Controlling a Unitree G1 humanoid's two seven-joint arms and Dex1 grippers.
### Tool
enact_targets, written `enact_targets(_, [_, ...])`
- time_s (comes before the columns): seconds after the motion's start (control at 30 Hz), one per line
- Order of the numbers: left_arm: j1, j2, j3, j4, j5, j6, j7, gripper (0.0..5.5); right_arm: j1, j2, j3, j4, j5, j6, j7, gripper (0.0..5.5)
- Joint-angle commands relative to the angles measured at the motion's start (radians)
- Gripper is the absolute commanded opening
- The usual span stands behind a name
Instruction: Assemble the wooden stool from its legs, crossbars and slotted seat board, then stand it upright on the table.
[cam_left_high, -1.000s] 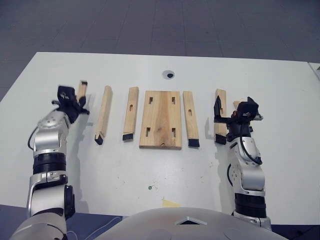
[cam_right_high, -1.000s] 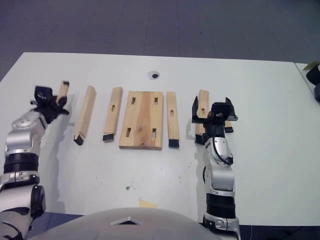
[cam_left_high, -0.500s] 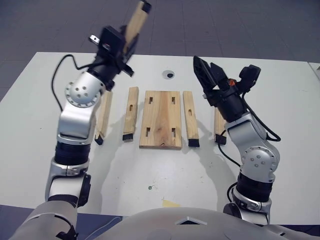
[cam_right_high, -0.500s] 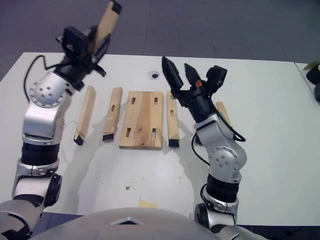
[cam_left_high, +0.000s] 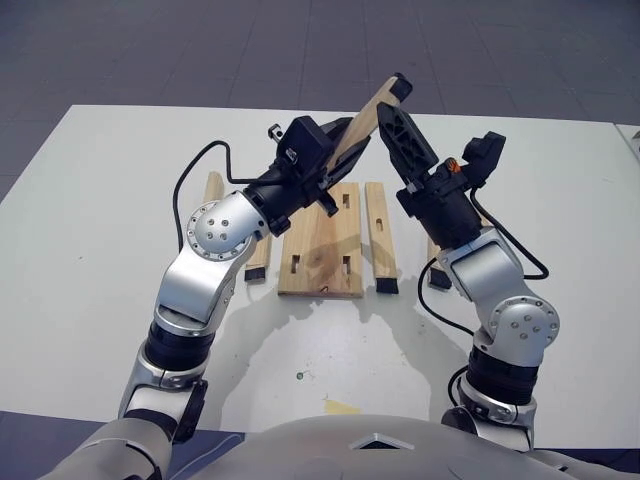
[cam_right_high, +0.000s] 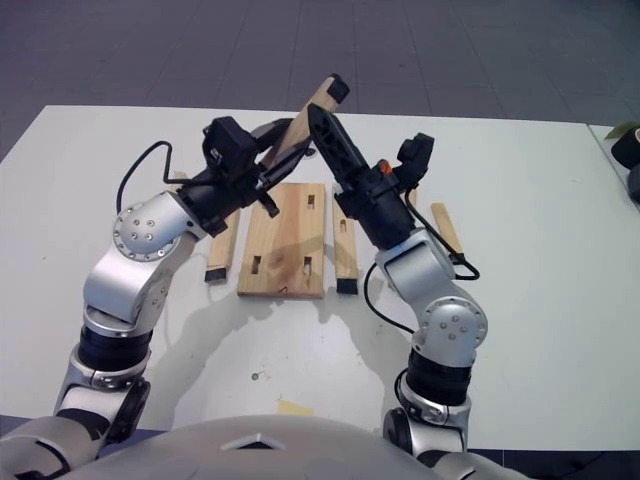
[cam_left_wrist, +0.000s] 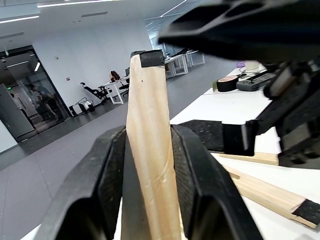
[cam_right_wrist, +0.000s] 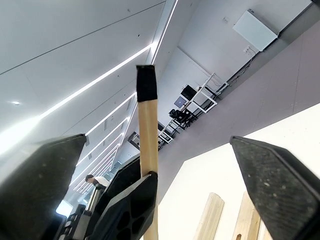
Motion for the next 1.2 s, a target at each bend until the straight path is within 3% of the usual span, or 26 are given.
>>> enact_targets(0.03, [0.017,0.017,-0.016,-0.026,-0.011,0.023,-0.030,1.28,-0.010,0.005,0.013,0.011,0.015,-0.018,-0.017,4.65])
enact_targets(0.3, [0.028,0.021,0.006,-0.023,-0.010,0.030,-0.031,1.28,0.037,-0.016,0.004,-0.030,0.118,-0.037,-0.031,3.38])
enact_targets(0.93, [0.012,0.034,0.021,-0.026,-0.038,0.042,-0.061,1.28,0.040,-0.052,0.030,-0.030,0.130,-0.082,-0.019,0.44])
enact_targets(1.2, [0.006,0.041,0.009,-0.015,-0.041,0.039,-0.078,1.28,0.029,-0.051,0.027,-0.024,0.121,-0.103,-0.016,0.44])
